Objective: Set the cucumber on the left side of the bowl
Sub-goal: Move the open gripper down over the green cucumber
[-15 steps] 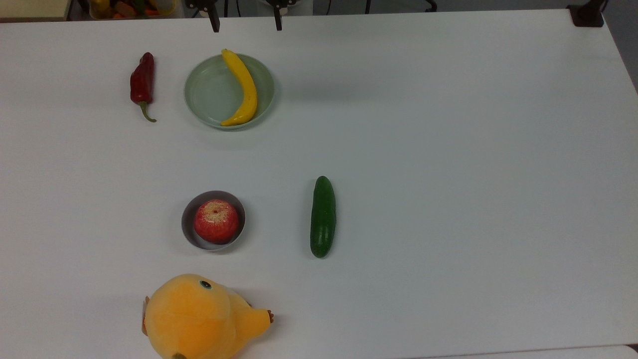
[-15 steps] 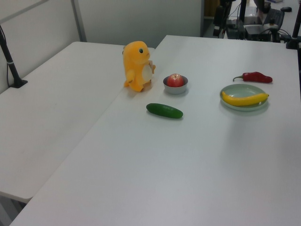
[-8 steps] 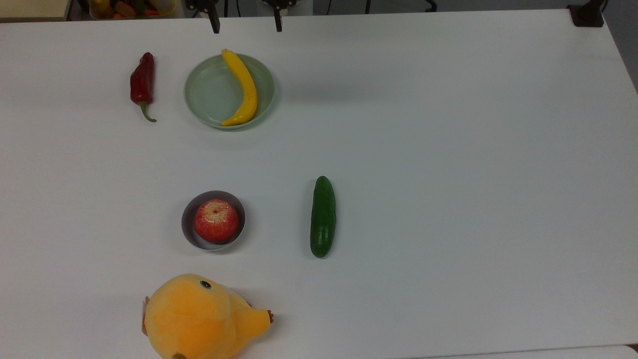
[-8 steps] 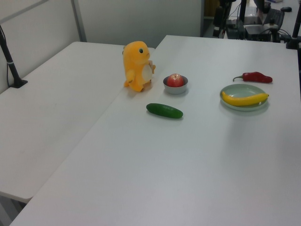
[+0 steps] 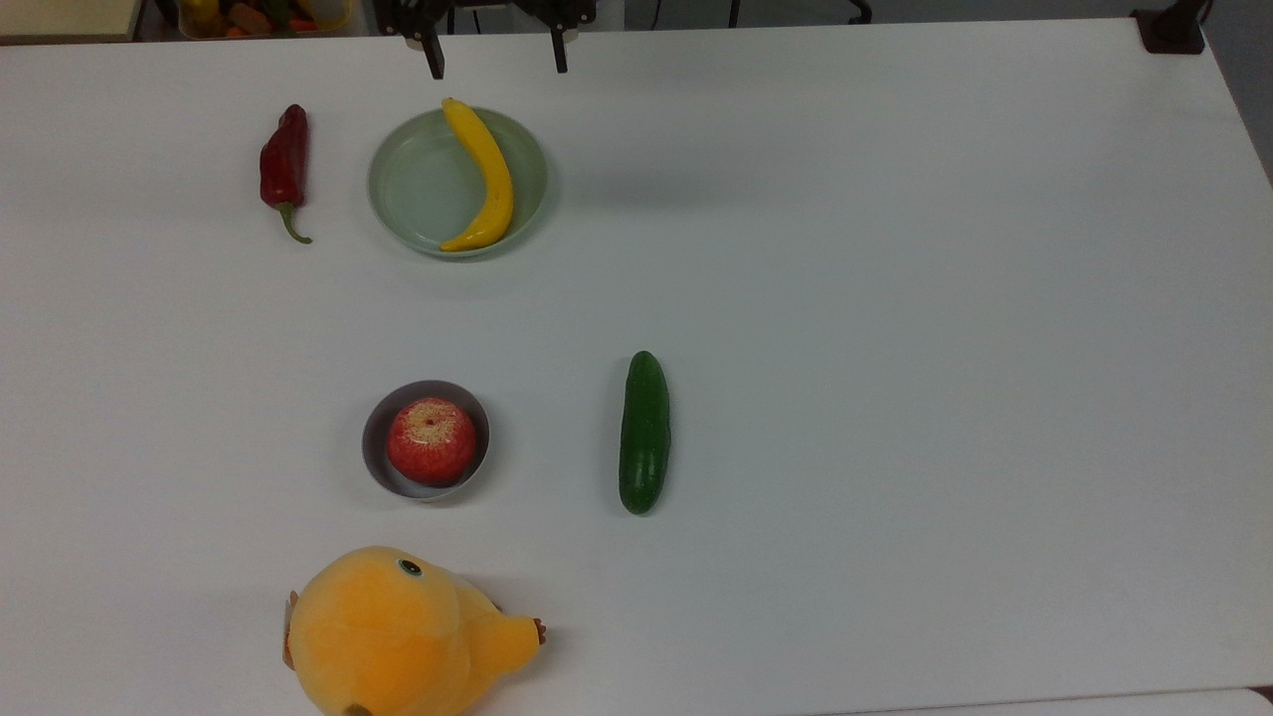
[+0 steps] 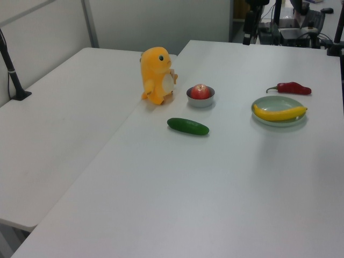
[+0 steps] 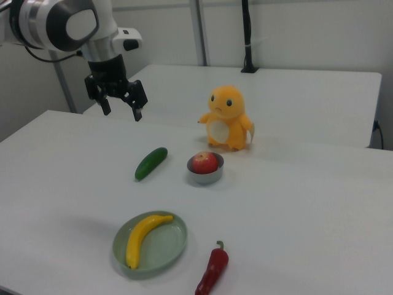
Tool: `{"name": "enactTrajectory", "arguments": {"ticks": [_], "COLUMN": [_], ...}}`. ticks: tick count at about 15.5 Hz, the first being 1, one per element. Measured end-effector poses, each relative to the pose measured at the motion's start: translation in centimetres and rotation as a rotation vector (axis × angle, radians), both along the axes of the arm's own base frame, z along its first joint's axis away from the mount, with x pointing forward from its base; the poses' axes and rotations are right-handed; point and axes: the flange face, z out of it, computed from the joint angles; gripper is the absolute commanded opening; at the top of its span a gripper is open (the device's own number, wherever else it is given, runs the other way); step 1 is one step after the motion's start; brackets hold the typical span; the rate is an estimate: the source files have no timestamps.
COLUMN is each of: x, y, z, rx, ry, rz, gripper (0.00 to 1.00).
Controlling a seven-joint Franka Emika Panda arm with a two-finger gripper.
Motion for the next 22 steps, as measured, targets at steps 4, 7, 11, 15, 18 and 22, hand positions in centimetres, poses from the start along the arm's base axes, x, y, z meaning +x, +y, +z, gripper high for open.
{"name": "enactTrajectory", "arguments": {"ticks": [4, 7, 11, 15, 18, 22], "x": [1.5, 3.9, 6.5, 8.5, 9.2, 10.1], "y": [-0.8, -1.1, -0.7, 2.5, 7.1, 11.8], "z": [-3.6, -6.4, -9.3, -12.9, -15.5, -19.2], "rx": [-0.009, -0.01, -0.011, 0.003, 0.02, 0.039], "ry": [0.047, 0.009, -0.059, -0.096, -0.101, -0.12], "rz": [0.125, 0.132, 0.13, 0.11, 0.088, 0.034], "gripper": [1.0, 1.0, 1.0, 1.0, 1.0, 1.0]}}
